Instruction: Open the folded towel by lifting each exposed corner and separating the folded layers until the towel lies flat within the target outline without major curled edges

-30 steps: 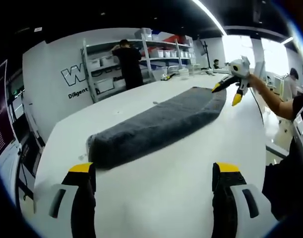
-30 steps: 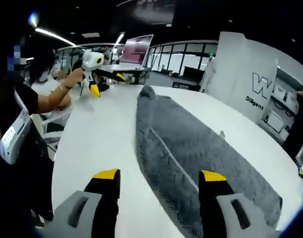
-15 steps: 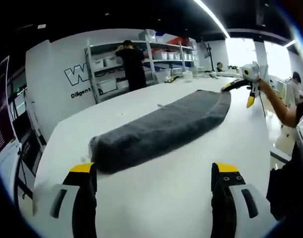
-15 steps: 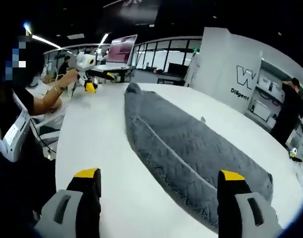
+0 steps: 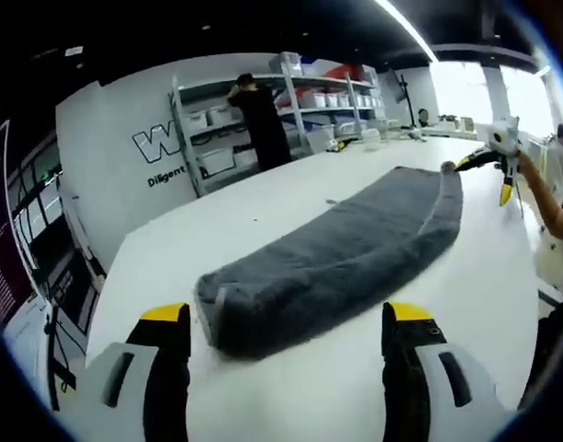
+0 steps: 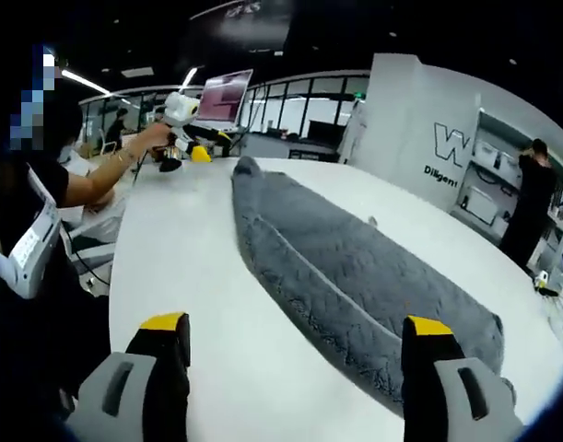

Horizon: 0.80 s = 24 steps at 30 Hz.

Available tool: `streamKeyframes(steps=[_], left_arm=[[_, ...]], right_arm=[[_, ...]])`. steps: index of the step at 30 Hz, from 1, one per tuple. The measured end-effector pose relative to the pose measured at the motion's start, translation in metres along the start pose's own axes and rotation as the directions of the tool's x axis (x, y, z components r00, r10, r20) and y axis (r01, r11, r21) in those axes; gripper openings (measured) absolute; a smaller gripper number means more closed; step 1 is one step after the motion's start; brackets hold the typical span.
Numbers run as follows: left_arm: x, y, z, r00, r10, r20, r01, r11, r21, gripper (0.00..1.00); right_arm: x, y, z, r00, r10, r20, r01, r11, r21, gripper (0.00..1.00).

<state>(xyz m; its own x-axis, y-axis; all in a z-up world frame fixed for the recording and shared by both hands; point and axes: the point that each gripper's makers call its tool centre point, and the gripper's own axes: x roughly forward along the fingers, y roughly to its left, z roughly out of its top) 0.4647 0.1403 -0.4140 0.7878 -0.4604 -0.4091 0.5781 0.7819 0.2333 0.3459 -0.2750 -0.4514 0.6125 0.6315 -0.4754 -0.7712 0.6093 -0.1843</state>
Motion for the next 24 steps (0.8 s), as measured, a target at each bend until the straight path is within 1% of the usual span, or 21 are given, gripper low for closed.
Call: streamKeyframes(steps=[2, 4, 5, 7, 10, 11, 12, 13, 15, 17, 20, 24], left_arm=[[0.005, 0.005, 0.002, 1.000, -0.003, 0.007, 0.003, 1.000, -0.020, 0.71], [0.009, 0.006, 0.002, 1.000, -0.016, 0.010, 0.017, 0.999, -0.032, 0.64], [0.010, 0.007, 0.003, 1.000, -0.017, 0.011, 0.018, 0.999, -0.039, 0.62], [0.014, 0.010, 0.004, 1.000, -0.016, 0.009, 0.017, 0.999, -0.043, 0.59], [0.017, 0.016, 0.006, 1.000, -0.019, 0.011, 0.020, 0.999, -0.042, 0.58], [0.019, 0.021, 0.005, 1.000, -0.020, 0.002, 0.020, 0.998, -0.051, 0.57], [0.021, 0.026, 0.005, 1.000, -0.009, -0.001, 0.008, 0.998, -0.064, 0.55], [0.022, 0.027, 0.004, 1.000, -0.006, -0.001, 0.006, 0.998, -0.067, 0.52], [0.026, 0.034, -0.001, 1.000, -0.011, -0.023, 0.009, 0.996, -0.088, 0.48], [0.029, 0.039, -0.004, 1.000, -0.012, -0.029, 0.008, 0.994, -0.109, 0.47], [0.033, 0.043, -0.007, 0.999, -0.022, -0.029, 0.018, 0.989, -0.147, 0.45], [0.038, 0.046, -0.014, 0.998, -0.037, -0.052, 0.027, 0.985, -0.172, 0.37]], right_arm=[[0.001, 0.002, -0.002, 1.000, 0.005, 0.006, -0.005, 1.000, 0.007, 0.95], [0.001, 0.002, -0.004, 1.000, 0.007, 0.003, -0.007, 1.000, 0.011, 0.93], [0.001, 0.001, -0.005, 1.000, 0.007, 0.000, -0.007, 1.000, 0.011, 0.93], [0.001, 0.000, -0.006, 1.000, 0.007, -0.001, -0.007, 1.000, 0.015, 0.93], [0.001, 0.000, -0.006, 1.000, 0.011, 0.008, -0.011, 1.000, 0.021, 0.91], [0.002, 0.001, -0.006, 1.000, 0.015, 0.005, -0.016, 1.000, 0.018, 0.91], [0.002, 0.002, -0.007, 1.000, 0.017, 0.003, -0.017, 1.000, 0.017, 0.91], [0.002, 0.002, -0.007, 1.000, 0.017, 0.003, -0.017, 1.000, 0.016, 0.91], [0.002, 0.002, -0.007, 1.000, 0.020, 0.004, -0.020, 1.000, 0.016, 0.90], [0.002, 0.002, -0.006, 1.000, 0.020, 0.007, -0.020, 1.000, 0.017, 0.90], [0.002, 0.003, -0.007, 1.000, 0.022, 0.008, -0.022, 1.000, 0.016, 0.89], [0.002, 0.003, -0.009, 1.000, 0.026, 0.002, -0.026, 1.000, 0.016, 0.89]])
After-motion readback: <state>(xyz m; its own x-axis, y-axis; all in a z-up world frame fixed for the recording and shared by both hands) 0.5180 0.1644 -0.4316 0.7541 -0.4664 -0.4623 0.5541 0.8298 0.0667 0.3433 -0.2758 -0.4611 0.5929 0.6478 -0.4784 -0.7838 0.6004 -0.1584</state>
